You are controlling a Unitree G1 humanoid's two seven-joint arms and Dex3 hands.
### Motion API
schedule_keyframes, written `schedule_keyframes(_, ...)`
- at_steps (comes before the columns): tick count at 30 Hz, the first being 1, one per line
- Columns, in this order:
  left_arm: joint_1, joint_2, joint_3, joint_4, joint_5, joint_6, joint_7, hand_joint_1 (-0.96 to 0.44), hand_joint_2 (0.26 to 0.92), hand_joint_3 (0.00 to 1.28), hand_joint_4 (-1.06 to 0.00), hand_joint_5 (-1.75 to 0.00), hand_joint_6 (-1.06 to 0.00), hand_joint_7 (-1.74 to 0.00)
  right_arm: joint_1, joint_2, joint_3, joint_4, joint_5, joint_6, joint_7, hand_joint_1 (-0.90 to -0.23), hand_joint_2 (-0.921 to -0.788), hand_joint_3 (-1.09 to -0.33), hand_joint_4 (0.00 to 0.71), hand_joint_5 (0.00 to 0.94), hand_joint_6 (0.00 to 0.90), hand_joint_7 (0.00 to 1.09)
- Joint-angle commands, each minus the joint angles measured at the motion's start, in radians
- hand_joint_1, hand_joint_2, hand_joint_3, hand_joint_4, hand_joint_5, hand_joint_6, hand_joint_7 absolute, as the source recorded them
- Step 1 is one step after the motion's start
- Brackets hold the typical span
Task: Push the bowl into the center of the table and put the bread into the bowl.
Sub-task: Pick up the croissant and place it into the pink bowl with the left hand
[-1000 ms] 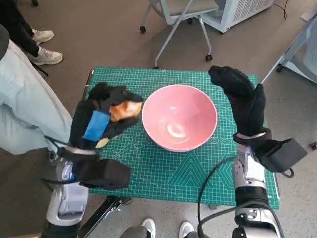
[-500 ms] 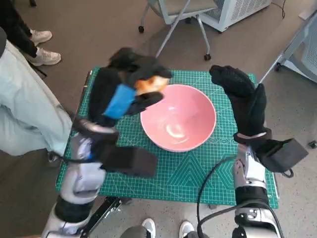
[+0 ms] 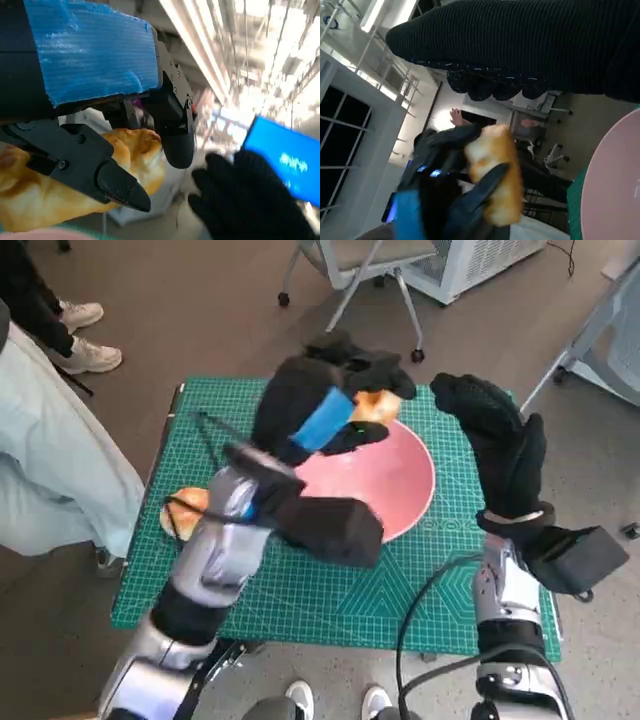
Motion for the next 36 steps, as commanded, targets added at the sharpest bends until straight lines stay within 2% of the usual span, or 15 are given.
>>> schedule_keyframes(1, -0.062, -0.019, -0.015, 0.139, -0.034, -0.05, -0.001, 0.0, 0.914, 0.02, -0.82, -1.12, -0.65, -1.04, 0.034, -0.001, -0.005, -0.008, -0.002, 0.005, -0.014, -0.669, -0.921, -0.753, 0.199, 0.001, 0.102, 0.49)
schedule_keyframes(9, -0.124, -0.024, -0.036, 0.347, -0.051, -0.121, -0.001, 0.0, 0.92, 0.07, -0.76, -1.16, -0.56, -1.16, 0.039, -0.002, -0.01, -0.009, 0.003, 0.006, -0.018, -0.669, -0.921, -0.753, 0.199, 0.001, 0.102, 0.5)
schedule_keyframes(17, -0.141, -0.025, -0.036, 0.393, -0.056, -0.151, 0.009, 0.0, 0.92, 0.09, -0.74, -1.17, -0.54, -1.19, 0.039, -0.001, -0.011, -0.008, 0.003, 0.006, -0.018, -0.67, -0.921, -0.753, 0.2, 0.001, 0.102, 0.5)
schedule_keyframes(18, -0.141, -0.023, -0.039, 0.417, -0.061, -0.152, -0.01, 0.0, 0.921, 0.09, -0.74, -1.17, -0.54, -1.19, 0.042, 0.0, -0.01, -0.011, 0.003, 0.005, -0.018, -0.67, -0.921, -0.753, 0.2, 0.001, 0.102, 0.5)
schedule_keyframes(19, -0.14, -0.019, -0.047, 0.433, -0.059, -0.145, -0.032, -0.04, 0.916, 0.08, -0.68, -1.05, -0.5, -1.08, 0.044, 0.002, -0.01, -0.013, 0.003, 0.005, -0.019, -0.669, -0.921, -0.753, 0.2, 0.001, 0.102, 0.5)
schedule_keyframes(21, -0.138, -0.007, -0.061, 0.443, -0.052, -0.128, -0.073, -0.27, 0.917, 0.04, -0.49, -0.48, -0.44, -0.56, 0.044, 0.004, -0.01, -0.012, 0.002, 0.003, -0.021, -0.665, -0.921, -0.753, 0.2, 0.001, 0.102, 0.5)
schedule_keyframes(24, -0.134, 0.01, -0.063, 0.432, -0.061, -0.131, -0.112, -0.42, 0.914, 0.02, -0.39, -0.16, -0.43, -0.22, 0.043, 0.004, -0.01, -0.011, 0.001, 0.002, -0.023, -0.663, -0.921, -0.752, 0.2, 0.001, 0.103, 0.49)
schedule_keyframes(26, -0.131, 0.022, -0.053, 0.428, -0.09, -0.15, -0.152, -0.46, 0.917, 0.01, -0.33, -0.06, -0.42, -0.11, 0.042, 0.005, -0.009, -0.011, 0.001, 0.004, -0.024, -0.662, -0.921, -0.752, 0.201, 0.001, 0.103, 0.49)
schedule_keyframes(29, -0.123, 0.037, -0.027, 0.432, -0.155, -0.193, -0.217, -0.43, 0.914, 0.01, -0.24, -0.02, -0.39, -0.05, 0.043, 0.006, -0.008, -0.014, 0.002, 0.005, -0.025, -0.662, -0.921, -0.752, 0.201, 0.001, 0.103, 0.49)
schedule_keyframes(32, -0.108, 0.056, 0.001, 0.428, -0.229, -0.237, -0.284, -0.4, 0.911, 0.0, -0.19, -0.01, -0.37, -0.02, 0.045, 0.009, -0.007, -0.018, 0.003, 0.005, -0.025, -0.661, -0.921, -0.752, 0.201, 0.001, 0.104, 0.49)
schedule_keyframes(36, -0.083, 0.083, 0.024, 0.4, -0.277, -0.267, -0.323, -0.38, 0.906, 0.0, -0.16, 0.0, -0.35, 0.0, 0.048, 0.011, -0.005, -0.023, 0.005, 0.007, -0.024, -0.662, -0.921, -0.752, 0.201, 0.001, 0.105, 0.49)
